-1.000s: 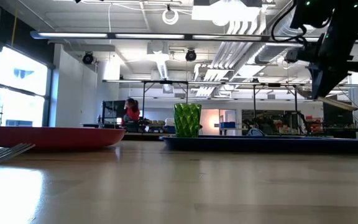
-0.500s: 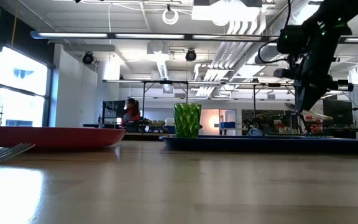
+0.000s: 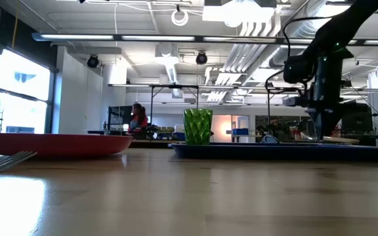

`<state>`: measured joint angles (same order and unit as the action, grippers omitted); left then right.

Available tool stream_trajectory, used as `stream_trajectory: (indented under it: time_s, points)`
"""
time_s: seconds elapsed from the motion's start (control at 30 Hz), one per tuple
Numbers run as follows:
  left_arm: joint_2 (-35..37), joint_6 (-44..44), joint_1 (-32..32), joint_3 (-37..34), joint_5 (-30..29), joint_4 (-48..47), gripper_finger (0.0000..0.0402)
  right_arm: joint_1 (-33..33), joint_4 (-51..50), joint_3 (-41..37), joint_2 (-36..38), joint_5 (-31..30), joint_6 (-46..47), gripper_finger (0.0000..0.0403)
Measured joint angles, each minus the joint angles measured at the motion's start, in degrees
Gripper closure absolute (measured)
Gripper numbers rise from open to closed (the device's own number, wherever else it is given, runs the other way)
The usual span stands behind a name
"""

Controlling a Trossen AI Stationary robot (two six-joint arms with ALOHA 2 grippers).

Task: Pick and place plate/cup/fork/spoon on tray
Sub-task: Put the orange spoon on the blue tray

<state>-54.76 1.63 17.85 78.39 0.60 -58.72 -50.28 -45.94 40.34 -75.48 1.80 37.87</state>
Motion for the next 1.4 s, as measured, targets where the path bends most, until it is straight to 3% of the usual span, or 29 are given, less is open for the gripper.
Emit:
stream_trajectory:
  time_s: [0.43, 0.77, 0.93, 1.4]
  points:
    - [0.0, 0.1, 0.0, 0.0, 0.0, 0.0, 0.0327, 0.0, 4.3, 0.0, -8.3, -2.1, 0.5, 0.0389]
    - [0.0, 0.1, 0.0, 0.0, -0.2, 0.0, 0.0327, -1.3, 4.7, 0.0, -8.5, -3.0, 0.6, 0.0389]
    - [0.0, 0.1, 0.0, 0.0, -3.2, 0.0, 0.0327, -2.3, 4.4, 0.0, -8.5, -2.8, 0.0, 0.0387]
    - [0.0, 0.1, 0.0, 0.0, -4.9, 0.0, 0.0327, -2.5, 3.3, 0.0, -8.5, -3.3, -0.4, 0.0321]
